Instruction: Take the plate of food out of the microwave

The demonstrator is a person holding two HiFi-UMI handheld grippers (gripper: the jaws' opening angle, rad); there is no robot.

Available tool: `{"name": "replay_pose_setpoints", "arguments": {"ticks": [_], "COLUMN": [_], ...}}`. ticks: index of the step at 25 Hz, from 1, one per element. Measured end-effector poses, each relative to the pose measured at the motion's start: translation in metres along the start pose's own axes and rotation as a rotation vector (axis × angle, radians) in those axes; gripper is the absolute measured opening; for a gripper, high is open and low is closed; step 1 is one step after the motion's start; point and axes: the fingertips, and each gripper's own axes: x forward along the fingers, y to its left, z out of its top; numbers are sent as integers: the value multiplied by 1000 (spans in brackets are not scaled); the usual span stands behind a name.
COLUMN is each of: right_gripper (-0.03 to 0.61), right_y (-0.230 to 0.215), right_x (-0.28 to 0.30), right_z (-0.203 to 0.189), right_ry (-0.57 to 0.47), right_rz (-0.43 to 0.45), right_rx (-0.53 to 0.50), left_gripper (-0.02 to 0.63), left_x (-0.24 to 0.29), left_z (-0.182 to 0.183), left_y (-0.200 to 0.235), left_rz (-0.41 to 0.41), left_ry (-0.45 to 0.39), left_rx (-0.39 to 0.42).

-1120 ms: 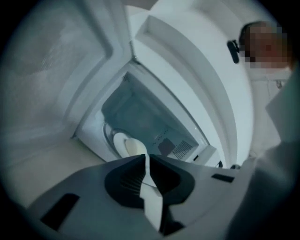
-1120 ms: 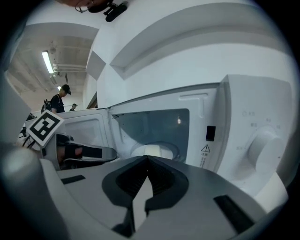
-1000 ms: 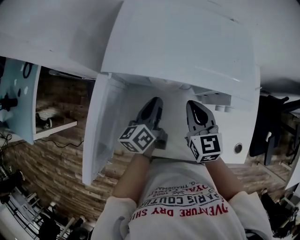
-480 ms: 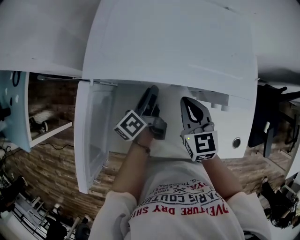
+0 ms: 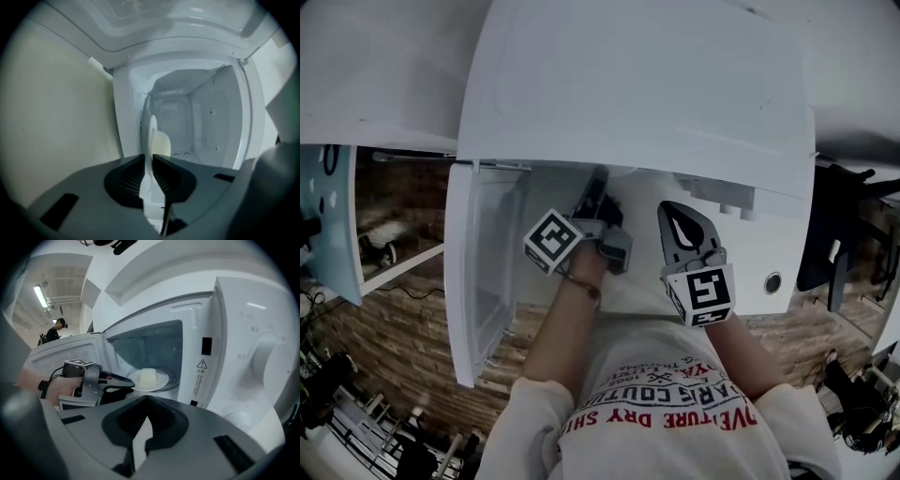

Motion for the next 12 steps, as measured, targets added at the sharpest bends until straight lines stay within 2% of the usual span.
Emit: {"name": "replay_pose_setpoints", "arguments": {"ticks": [5,7,12], "right_gripper": [3,3,3], "right_y": [1,1,-2], "right_x": [-4,-4,-8], "right_z": [-6,-8,-14], "right_ry": [29,30,33], "right_rz": [2,-1,-10], "right_rx": [3,2,-12], "left_gripper": [40,15,14], "left_x": [-2,-3,-7], "left_z": [-2,-2,-5], "left_y": [-1,-3,-8], "left_rz": [5,-19,-69], "left_ry": [-7,-16,-6], "left_rx": [-38,-60,-54]}}
